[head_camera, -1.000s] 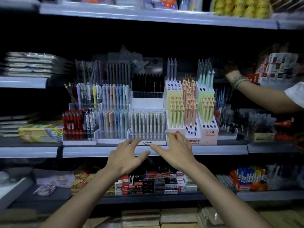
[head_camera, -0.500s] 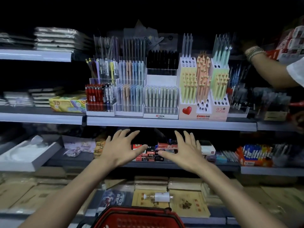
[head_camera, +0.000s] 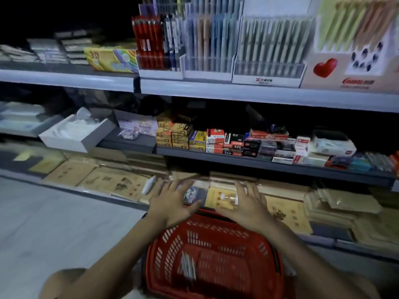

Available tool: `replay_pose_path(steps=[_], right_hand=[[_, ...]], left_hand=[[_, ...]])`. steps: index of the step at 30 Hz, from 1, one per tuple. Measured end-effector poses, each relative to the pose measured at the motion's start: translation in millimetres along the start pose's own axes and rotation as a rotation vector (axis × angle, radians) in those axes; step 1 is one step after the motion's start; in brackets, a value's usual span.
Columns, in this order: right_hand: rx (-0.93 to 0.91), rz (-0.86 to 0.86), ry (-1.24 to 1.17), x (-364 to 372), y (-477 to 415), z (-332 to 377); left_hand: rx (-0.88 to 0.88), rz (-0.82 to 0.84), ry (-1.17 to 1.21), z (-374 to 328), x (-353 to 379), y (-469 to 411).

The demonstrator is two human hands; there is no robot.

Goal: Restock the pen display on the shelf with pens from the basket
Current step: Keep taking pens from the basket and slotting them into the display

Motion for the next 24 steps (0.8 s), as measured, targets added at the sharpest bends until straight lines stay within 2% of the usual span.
replay_pose_path(steps=[6, 11, 17, 19, 24], right_hand=[[0.118, 0.181, -0.041, 89.4, -23.7, -42.8], [0.234, 0.341, -0.044, 150.9, -39.1, -77.3], [0.369, 0.455, -0.042, 221.5, -49.6, -114.8], [0.402, 0.472, -0.11, 240.6, -51.6, -124.9], [0.438, 0.487, -0.204, 287.2, -61.0, -146.7]], left_hand=[[-0.068, 0.288, 0.077, 5.6, 93.1, 5.8], [-0.131, 0.464, 0.14, 2.1, 171.5, 4.1], [-0.176, 0.694, 0.269, -3.4, 252.4, 8.8], [-0.211, 0.754, 0.308, -2.5, 278.3, 8.2], [-0.292, 0.781, 0.424, 1.5, 338.2, -1.2]])
Point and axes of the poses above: each hand's wrist, its own y-axis away from the middle knuckle, its own x-axis out of the palm, z = x × y, the point moved 3 cm from there along -y, towards the middle knuckle, and after that the axes turned 15 degrees about -y, right-handed, at the moved point
